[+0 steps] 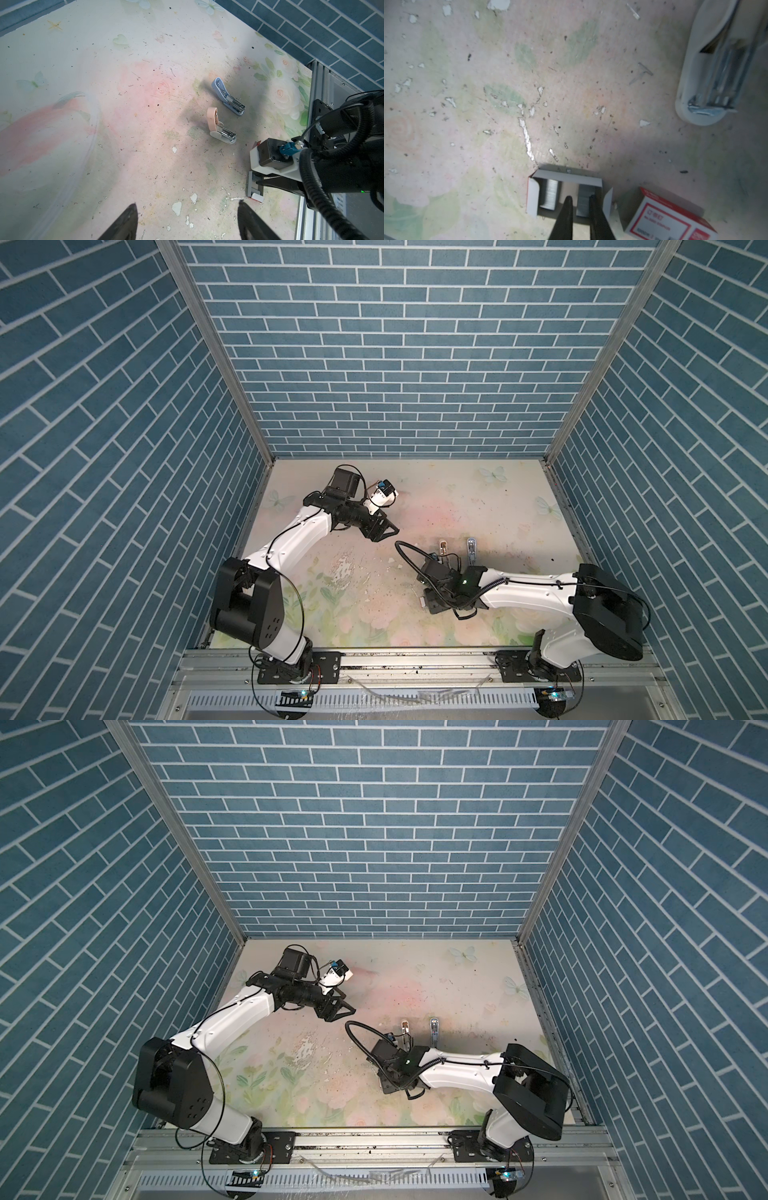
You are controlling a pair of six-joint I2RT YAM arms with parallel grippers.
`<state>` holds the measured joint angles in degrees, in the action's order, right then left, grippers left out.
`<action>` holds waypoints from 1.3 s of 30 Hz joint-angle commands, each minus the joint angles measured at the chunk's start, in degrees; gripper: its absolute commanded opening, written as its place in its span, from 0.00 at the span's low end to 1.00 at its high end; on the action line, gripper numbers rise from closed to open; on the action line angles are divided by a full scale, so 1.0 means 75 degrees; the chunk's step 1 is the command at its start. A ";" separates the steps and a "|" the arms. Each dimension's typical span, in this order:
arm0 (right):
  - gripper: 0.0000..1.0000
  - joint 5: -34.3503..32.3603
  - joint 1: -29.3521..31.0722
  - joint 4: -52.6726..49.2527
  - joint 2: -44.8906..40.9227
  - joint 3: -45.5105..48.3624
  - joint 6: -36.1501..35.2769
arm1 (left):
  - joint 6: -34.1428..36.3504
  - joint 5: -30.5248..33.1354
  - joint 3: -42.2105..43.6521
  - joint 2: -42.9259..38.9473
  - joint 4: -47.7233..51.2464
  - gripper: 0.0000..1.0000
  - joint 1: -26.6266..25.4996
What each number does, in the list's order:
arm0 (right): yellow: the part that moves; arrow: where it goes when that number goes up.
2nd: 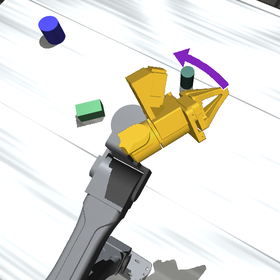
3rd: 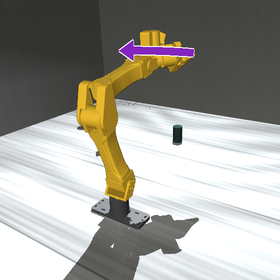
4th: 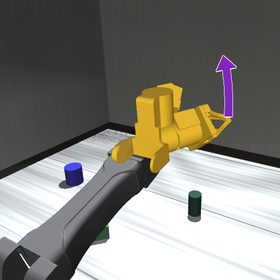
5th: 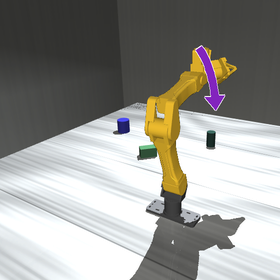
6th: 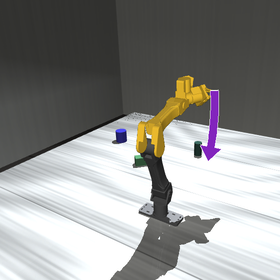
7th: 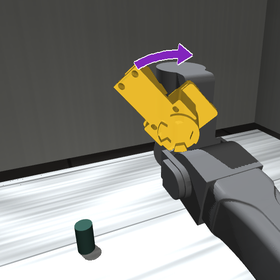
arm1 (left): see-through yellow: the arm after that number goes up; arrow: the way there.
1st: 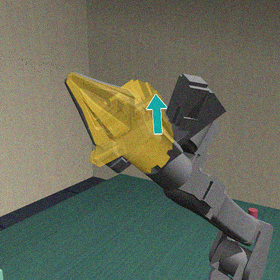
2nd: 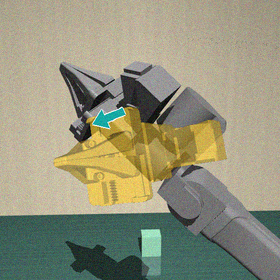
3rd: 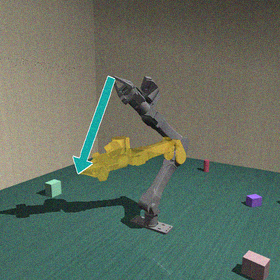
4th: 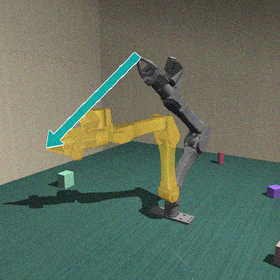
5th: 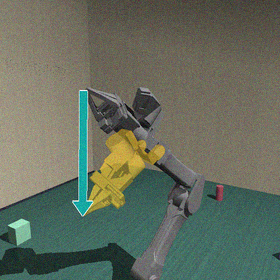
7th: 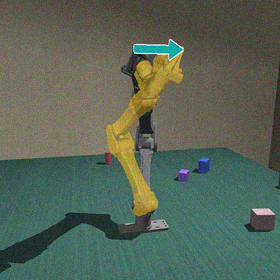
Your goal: Load the staples into the stapler
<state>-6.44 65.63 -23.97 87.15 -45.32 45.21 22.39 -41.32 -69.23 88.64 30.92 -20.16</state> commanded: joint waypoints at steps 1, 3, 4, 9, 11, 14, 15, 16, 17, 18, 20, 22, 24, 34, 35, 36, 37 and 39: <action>0.18 -0.0255 0.0030 -0.0301 0.0120 -0.0261 0.0230 | -0.0043 -0.0138 0.0079 0.0082 -0.0068 0.77 -0.0027; 0.18 -0.0284 0.0009 -0.0323 0.0144 -0.0285 0.0224 | -0.0044 -0.0137 0.0079 0.0086 -0.0068 0.77 -0.0024; 0.18 -0.0290 0.0025 -0.0331 0.0171 -0.0308 0.0218 | -0.0041 -0.0130 0.0084 0.0076 -0.0078 0.77 -0.0029; 0.19 -0.0322 0.0023 -0.0406 0.0272 -0.0396 0.0195 | -0.0047 -0.0139 0.0112 0.0076 -0.0092 0.77 -0.0024; 0.19 -0.0348 0.0027 -0.0468 0.0334 -0.0437 0.0195 | -0.0056 -0.0134 0.0114 0.0076 -0.0091 0.77 -0.0025; 0.20 -0.0378 0.0013 -0.0514 0.0344 -0.0449 0.0187 | -0.0045 -0.0151 0.0125 0.0082 -0.0103 0.77 -0.0030; 0.20 -0.0394 0.0032 -0.0519 0.0354 -0.0465 0.0183 | -0.0055 -0.0151 0.0136 0.0087 -0.0106 0.77 -0.0029; 0.20 -0.0406 0.0027 -0.0540 0.0362 -0.0467 0.0183 | -0.0067 -0.0150 0.0137 0.0087 -0.0124 0.77 -0.0022; 0.20 -0.0410 0.0023 -0.0553 0.0366 -0.0482 0.0189 | -0.0062 -0.0152 0.0148 0.0096 -0.0116 0.77 -0.0021; 0.20 -0.0428 0.0016 -0.0580 0.0382 -0.0485 0.0180 | -0.0073 -0.0154 0.0149 0.0099 -0.0126 0.77 -0.0024; 0.21 -0.0454 0.0033 -0.0647 0.0421 -0.0519 0.0183 | -0.0079 -0.0153 0.0161 0.0098 -0.0138 0.77 -0.0029; 0.21 -0.0466 0.0022 -0.0683 0.0455 -0.0562 0.0160 | -0.0079 -0.0162 0.0172 0.0089 -0.0139 0.77 -0.0030; 0.22 -0.0486 0.0034 -0.0729 0.0501 -0.0604 0.0127 | -0.0079 -0.0162 0.0172 0.0076 -0.0138 0.77 -0.0024; 0.24 -0.0606 0.0024 -0.0971 0.0661 -0.0814 0.0042 | -0.0091 -0.0166 0.0219 0.0064 -0.0158 0.77 -0.0029; 0.25 -0.0616 0.0039 -0.0974 0.0672 -0.0817 0.0042 | -0.0085 -0.0167 0.0222 0.0064 -0.0169 0.77 -0.0030; 0.25 -0.0626 0.0035 -0.0977 0.0675 -0.0825 0.0042 | -0.0091 -0.0172 0.0220 0.0058 -0.0166 0.77 -0.0030; 0.25 -0.0630 0.0032 -0.0976 0.0681 -0.0822 0.0042 | -0.0094 -0.0173 0.0221 0.0064 -0.0161 0.77 -0.0030; 0.25 -0.0630 0.0039 -0.0977 0.0693 -0.0813 0.0039 | -0.0095 -0.0185 0.0231 0.0058 -0.0168 0.77 -0.0028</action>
<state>-9.34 65.63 -29.23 91.44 -50.15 45.10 21.80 -41.63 -68.47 88.79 29.71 -20.16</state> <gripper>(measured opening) 0.250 0.767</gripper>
